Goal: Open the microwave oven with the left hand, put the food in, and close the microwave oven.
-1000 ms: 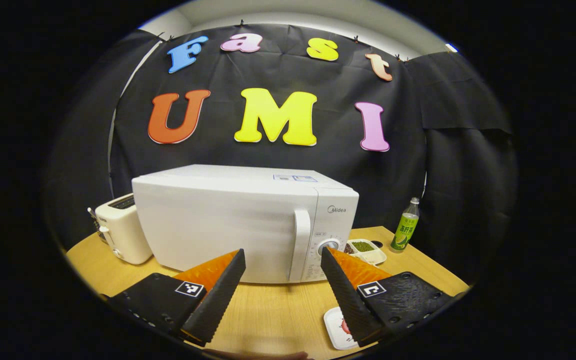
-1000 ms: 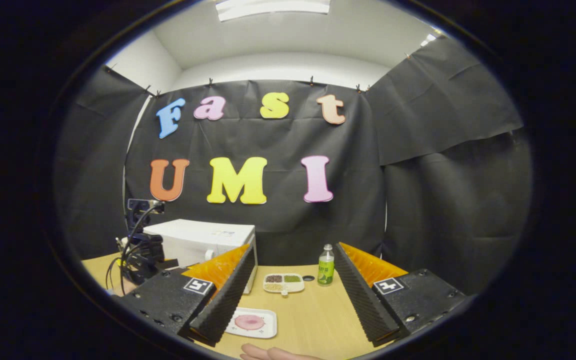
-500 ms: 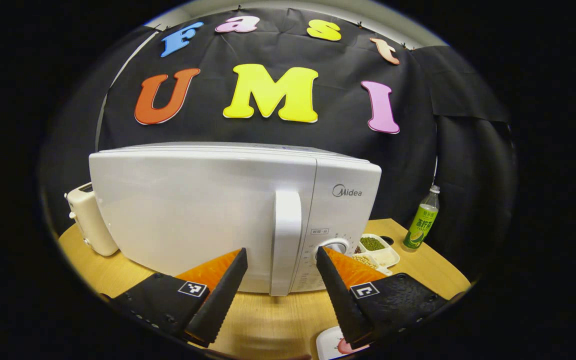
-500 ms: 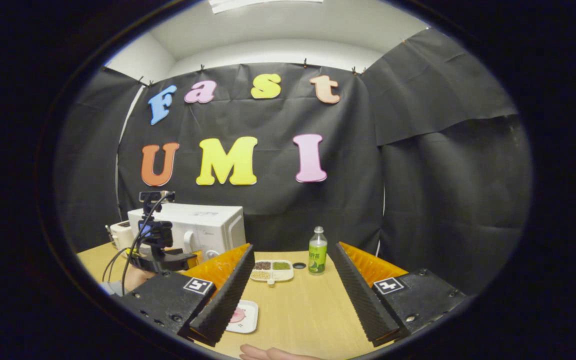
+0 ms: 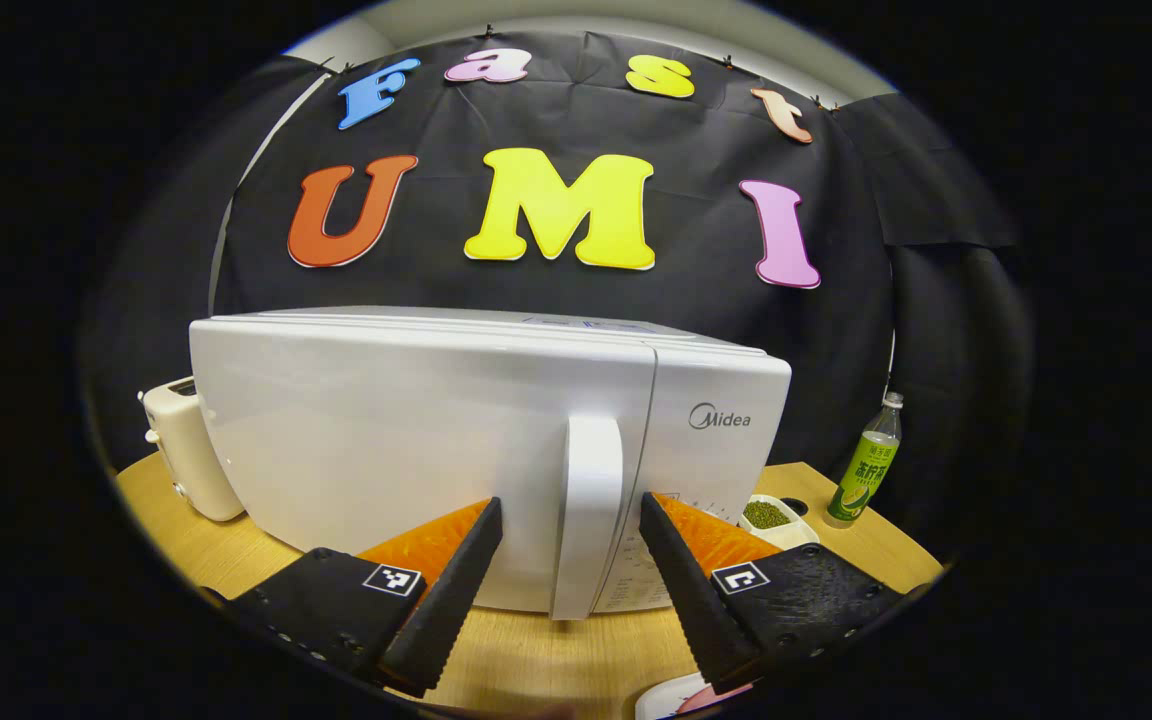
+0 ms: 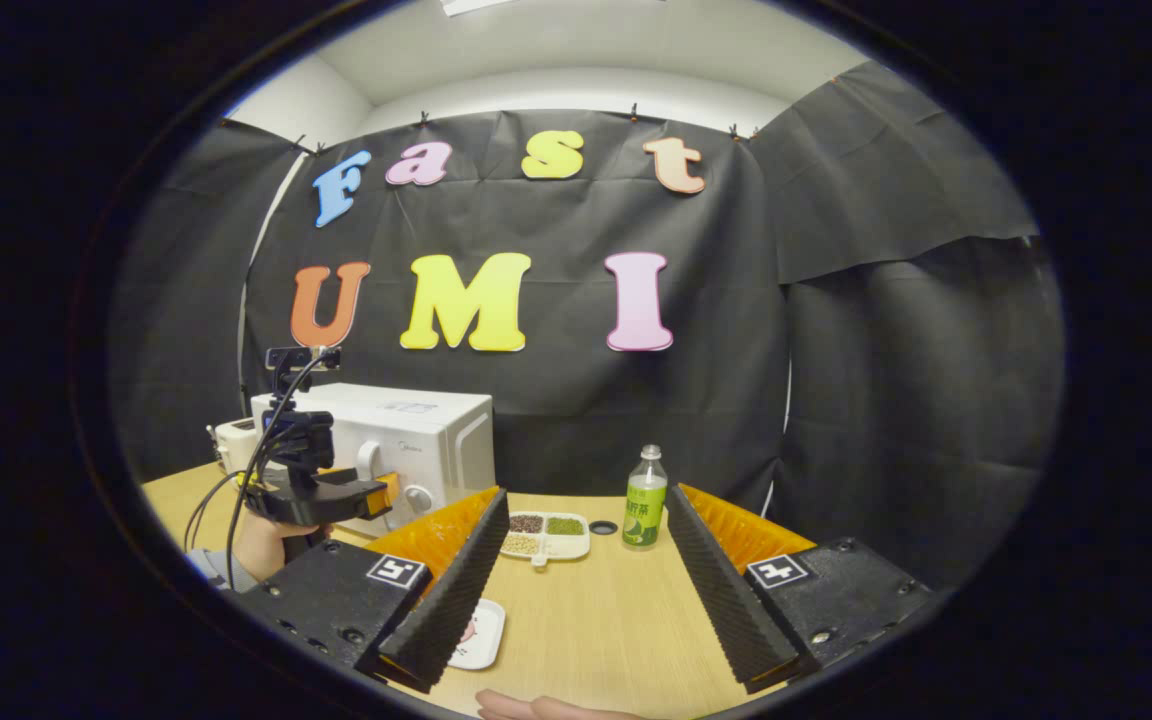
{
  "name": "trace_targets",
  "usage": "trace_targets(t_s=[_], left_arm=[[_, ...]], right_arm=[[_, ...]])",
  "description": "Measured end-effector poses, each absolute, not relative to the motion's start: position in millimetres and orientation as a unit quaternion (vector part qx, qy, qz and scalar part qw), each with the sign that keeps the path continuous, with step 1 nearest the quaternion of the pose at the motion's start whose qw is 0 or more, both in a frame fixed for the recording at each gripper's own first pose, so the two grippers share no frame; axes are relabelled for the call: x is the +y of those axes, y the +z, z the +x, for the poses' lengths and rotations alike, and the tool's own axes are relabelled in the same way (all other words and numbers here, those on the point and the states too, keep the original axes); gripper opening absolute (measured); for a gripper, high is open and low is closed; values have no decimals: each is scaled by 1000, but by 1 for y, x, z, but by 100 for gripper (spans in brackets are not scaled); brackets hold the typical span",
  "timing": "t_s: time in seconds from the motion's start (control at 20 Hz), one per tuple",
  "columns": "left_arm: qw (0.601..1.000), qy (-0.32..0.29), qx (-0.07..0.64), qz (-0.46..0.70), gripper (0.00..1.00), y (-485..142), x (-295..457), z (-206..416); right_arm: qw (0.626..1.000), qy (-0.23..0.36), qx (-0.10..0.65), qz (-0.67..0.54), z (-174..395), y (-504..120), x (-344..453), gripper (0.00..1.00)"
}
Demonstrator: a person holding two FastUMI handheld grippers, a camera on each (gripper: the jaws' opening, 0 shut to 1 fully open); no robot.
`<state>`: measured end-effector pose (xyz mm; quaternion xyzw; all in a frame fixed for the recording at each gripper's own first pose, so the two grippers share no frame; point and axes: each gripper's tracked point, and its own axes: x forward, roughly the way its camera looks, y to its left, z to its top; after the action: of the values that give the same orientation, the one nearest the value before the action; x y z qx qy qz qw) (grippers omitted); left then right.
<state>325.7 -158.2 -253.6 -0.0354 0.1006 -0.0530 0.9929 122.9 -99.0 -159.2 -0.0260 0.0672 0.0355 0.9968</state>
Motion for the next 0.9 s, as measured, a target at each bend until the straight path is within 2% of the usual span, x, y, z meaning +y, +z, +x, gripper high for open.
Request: trace_targets(t_s=[0.05, 0.1, 0.15, 0.2, 0.3, 0.35, 0.5, 0.55, 0.65, 0.7, 0.75, 0.9], left_arm=[[993, -52, 101, -38, 90, -254, -158, 326], [993, -52, 101, -43, 82, -253, -158, 325], [993, -51, 100, -42, 88, -254, -157, 326], [992, -53, 101, -44, 84, -256, -156, 331], [991, -59, 106, -62, 49, -256, -160, 326], [988, -75, 113, -71, 49, -258, -166, 326], [992, -74, 100, -26, 24, -255, -165, 324], [992, -74, 103, -24, 24, -255, -166, 320], [992, -73, 100, -27, 5, -255, -168, 323], [992, -73, 96, -28, 5, -254, -166, 322], [992, -72, 96, -27, 5, -257, -168, 325], [992, -88, 87, -27, 5, -252, -167, 318]], right_arm=[[997, 39, 68, -26, 126, -160, -97, 95], [997, 42, 67, -27, 128, -160, -96, 95], [996, 43, 68, -27, 129, -161, -95, 95], [996, 44, 68, -27, 130, -162, -94, 95], [996, 43, 71, -30, 133, -164, -97, 95], [996, 41, 73, -31, 134, -166, -99, 100], [996, 37, 80, -34, 136, -171, -103, 95], [996, 35, 81, -35, 138, -172, -104, 100], [995, 35, 82, -37, 140, -175, -106, 100], [995, 33, 84, -38, 142, -176, -107, 100], [995, 32, 86, -40, 143, -178, -108, 95], [995, 33, 86, -38, 150, -181, -109, 95]])
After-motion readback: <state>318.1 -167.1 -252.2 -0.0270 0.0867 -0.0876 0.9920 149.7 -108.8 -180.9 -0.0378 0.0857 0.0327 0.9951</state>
